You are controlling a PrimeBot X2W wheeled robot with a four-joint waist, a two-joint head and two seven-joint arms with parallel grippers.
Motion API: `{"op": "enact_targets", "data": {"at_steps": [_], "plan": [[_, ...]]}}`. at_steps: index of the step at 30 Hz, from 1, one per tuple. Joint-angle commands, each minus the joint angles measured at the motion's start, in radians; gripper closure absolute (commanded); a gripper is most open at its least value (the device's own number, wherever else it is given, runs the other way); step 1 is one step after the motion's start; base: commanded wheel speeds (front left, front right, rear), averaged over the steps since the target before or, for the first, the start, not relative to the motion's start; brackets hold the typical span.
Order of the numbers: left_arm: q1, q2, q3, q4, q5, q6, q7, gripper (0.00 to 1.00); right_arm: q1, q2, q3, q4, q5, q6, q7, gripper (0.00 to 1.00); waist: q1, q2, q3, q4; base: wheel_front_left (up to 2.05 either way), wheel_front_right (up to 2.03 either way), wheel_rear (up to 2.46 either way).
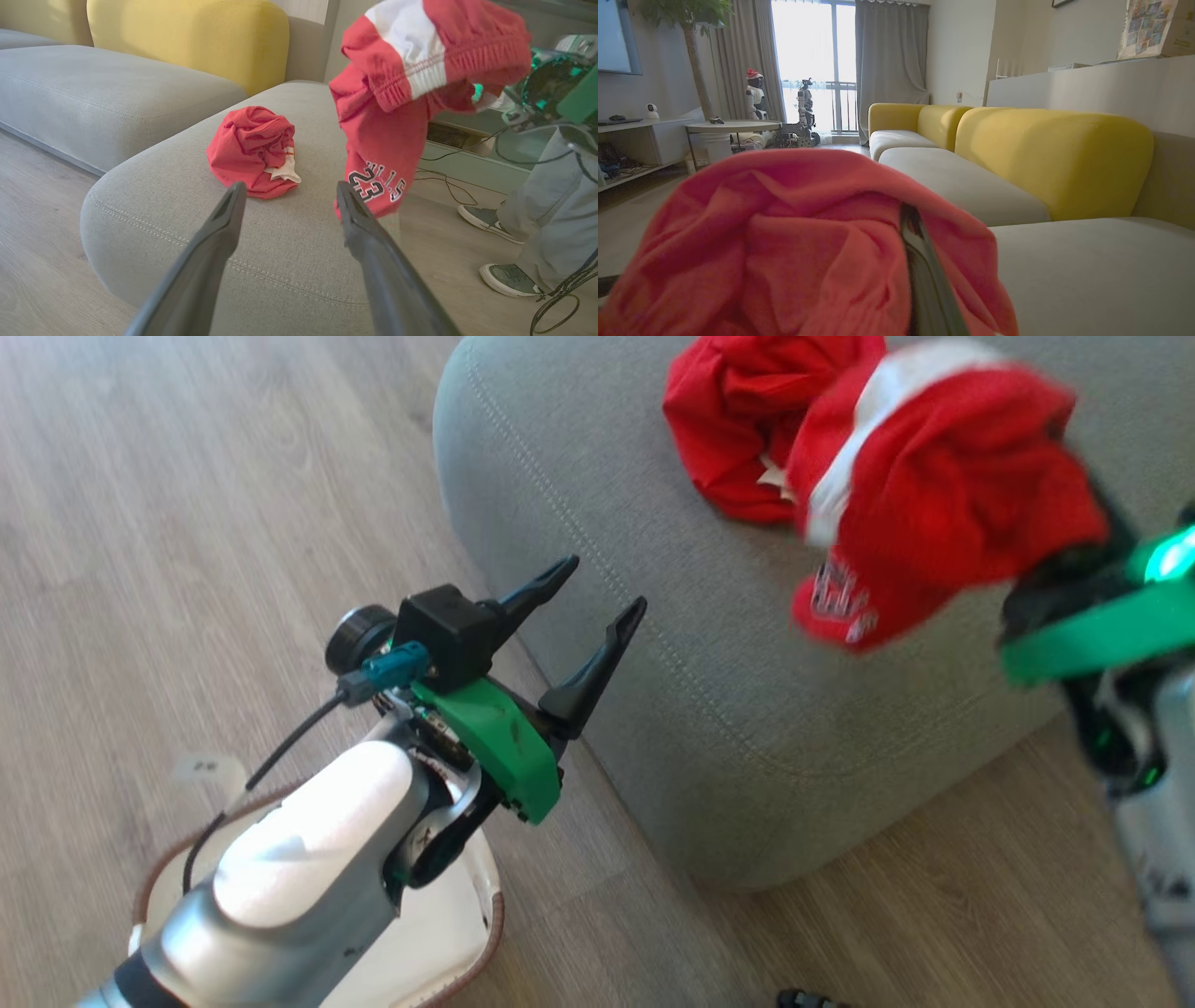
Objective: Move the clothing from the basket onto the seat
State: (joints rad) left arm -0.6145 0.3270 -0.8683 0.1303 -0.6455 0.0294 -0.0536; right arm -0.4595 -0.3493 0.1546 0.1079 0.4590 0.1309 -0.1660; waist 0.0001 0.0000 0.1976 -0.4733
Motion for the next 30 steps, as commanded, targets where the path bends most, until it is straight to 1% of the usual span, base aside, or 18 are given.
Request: {"op": "enact_targets", "data": {"at_steps": [1,5,11,15,16,22,30], "plan": [[-0.057,0.028,0.031,-0.036,0.01,-0.002,0.003,0.0,-0.063,-0.034,0.017,-0.01,0.011,0.0,0.003,1.0,-0.0001,0.0,0.023,0.015,0.0,0.0,0.0],[-0.079,0.034,0.028,-0.049,0.016,-0.004,0.019,0.0,-0.189,-0.09,0.023,0.076,0.042,0.0,-0.004,1.0,-0.0001,0.0,0.068,0.039,0.0,0.0,0.0],[-0.12,0.041,0.023,-0.067,0.027,-0.01,0.046,0.0,-0.357,-0.168,0.0,0.238,0.08,0.0,-0.005,1.0,-0.0001,0.0,0.147,0.081,0.0,0.0,0.0],[-0.153,0.041,0.021,-0.077,0.035,-0.015,0.06,0.0,-0.447,-0.217,0.022,0.354,0.083,0.0,0.006,1.0,-0.0001,0.0,0.203,0.113,0.0,0.0,0.0],[-0.153,0.041,0.021,-0.077,0.035,-0.015,0.06,0.0,-0.447,-0.217,0.022,0.354,0.083,0.0,0.006,1.0,-0.0001,0.0,0.203,0.113,0.0,0.0,0.0],[-0.192,0.039,0.024,-0.083,0.043,-0.018,0.067,0.0,-0.545,-0.26,0.011,0.519,0.094,0.0,0.016,1.0,-0.0001,0.0,0.269,0.156,0.0,0.0,0.0],[-0.231,0.04,0.027,-0.086,0.049,-0.024,0.071,0.0,-0.603,-0.263,0.075,0.687,0.094,0.0,0.068,1.0,-0.0001,0.0,0.342,0.196,0.0,0.0,0.0]]}}
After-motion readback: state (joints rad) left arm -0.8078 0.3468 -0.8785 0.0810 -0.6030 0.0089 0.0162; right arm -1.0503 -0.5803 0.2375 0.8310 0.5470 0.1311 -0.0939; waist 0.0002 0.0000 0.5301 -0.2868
